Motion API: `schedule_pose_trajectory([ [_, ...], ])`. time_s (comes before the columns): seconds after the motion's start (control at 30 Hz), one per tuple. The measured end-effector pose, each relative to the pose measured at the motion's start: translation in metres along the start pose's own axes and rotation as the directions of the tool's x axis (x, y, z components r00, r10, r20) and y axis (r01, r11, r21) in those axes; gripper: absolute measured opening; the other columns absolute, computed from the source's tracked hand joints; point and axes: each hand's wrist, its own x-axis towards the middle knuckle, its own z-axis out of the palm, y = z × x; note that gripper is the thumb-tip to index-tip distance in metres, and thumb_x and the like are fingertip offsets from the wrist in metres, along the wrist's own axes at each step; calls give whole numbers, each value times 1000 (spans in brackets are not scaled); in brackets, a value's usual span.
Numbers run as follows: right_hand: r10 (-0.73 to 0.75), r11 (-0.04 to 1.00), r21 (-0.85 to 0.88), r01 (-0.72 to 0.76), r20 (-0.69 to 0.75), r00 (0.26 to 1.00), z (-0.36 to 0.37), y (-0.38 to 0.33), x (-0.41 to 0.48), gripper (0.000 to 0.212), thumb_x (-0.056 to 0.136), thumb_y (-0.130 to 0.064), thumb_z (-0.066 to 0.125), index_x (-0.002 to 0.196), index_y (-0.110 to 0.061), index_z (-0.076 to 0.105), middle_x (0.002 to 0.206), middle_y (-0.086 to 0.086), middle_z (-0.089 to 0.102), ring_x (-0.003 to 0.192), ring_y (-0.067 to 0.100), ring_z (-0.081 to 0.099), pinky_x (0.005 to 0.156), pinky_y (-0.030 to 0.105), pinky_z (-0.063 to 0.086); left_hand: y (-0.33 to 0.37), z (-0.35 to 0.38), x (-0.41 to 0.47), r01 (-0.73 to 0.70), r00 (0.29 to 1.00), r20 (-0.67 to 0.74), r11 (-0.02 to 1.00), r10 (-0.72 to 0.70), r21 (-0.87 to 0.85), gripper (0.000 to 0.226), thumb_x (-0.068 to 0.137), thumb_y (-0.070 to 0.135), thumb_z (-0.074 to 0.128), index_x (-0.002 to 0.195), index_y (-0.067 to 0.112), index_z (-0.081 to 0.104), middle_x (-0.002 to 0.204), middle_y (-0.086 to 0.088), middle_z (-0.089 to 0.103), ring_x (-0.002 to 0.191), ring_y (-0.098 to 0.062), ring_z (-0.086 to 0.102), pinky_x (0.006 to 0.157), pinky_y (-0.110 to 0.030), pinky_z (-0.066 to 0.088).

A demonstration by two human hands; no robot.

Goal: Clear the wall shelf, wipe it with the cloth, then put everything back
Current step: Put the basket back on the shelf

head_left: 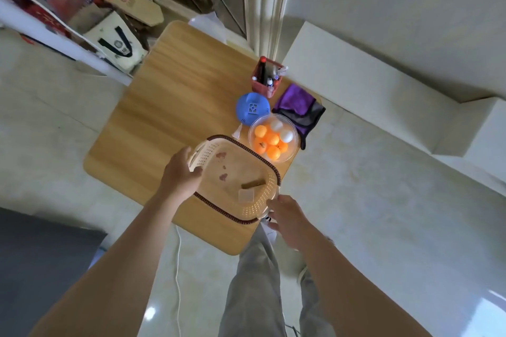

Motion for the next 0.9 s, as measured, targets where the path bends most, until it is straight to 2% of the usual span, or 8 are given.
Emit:
schedule_pose_trajectory([
  [0.17,46,999,11,-45,-86,995,3,-4,20,19,86,-13,55,98,-6,66,96,19,66,84,26,62,79,39,60,-2,6,19,4,999,45,1000,-4,-7,59,96,24,56,151,19,35,147,-4,51,123,-29,56,92,-40,53],
  [0.27,60,998,-7,-61,-97,994,2,-7,18,13,85,-8,54,90,-3,64,90,16,62,83,28,60,70,35,57,2,6,23,42,999,21,999,-42,-25,45,94,20,56,138,17,47,128,-5,60,95,-25,64,61,-29,50],
  [0.33,59,998,-21,-61,-97,994,0,-9,10,12,86,-4,52,90,-2,63,87,14,61,81,27,59,67,33,52,7,5,21,47,999,6,999,-47,-25,32,93,17,55,125,15,52,112,-6,63,81,-21,63,51,-28,45],
  [0.43,38,999,-24,-40,-90,995,-7,-9,-4,15,87,-1,49,95,1,62,83,14,62,78,26,57,65,32,49,16,0,12,38,999,-10,999,-39,-39,20,92,17,55,111,14,55,98,-7,62,72,-21,60,50,-29,43],
  [0.5,18,1000,-13,-19,-95,995,-16,-8,-15,17,86,-1,49,96,1,62,83,15,63,76,26,59,63,33,54,25,-3,2,20,1000,-21,999,-21,-36,9,91,18,55,98,12,56,89,-6,60,68,-22,56,53,-31,41],
  [0.6,-11,1000,28,14,-105,994,-35,-5,-38,14,87,2,47,91,-1,60,80,16,63,72,27,61,68,38,59,41,-4,-16,-32,999,-38,999,31,-27,19,89,18,53,74,10,44,69,-3,46,59,-22,41,52,-31,31],
  [0.7,-63,996,58,70,-119,991,-60,-1,-61,13,87,4,46,84,-3,57,75,16,61,65,27,59,62,35,53,60,0,-37,-79,996,-40,997,78,-22,24,86,20,54,70,13,38,65,-2,38,57,-20,35,51,-30,27],
  [0.9,-195,974,76,214,-198,961,-130,21,-102,14,90,0,46,84,-7,56,73,13,59,63,25,57,59,34,56,112,30,-97,-222,973,-53,975,223,23,27,84,23,55,67,14,36,62,-2,35,57,-21,31,53,-32,25],
])
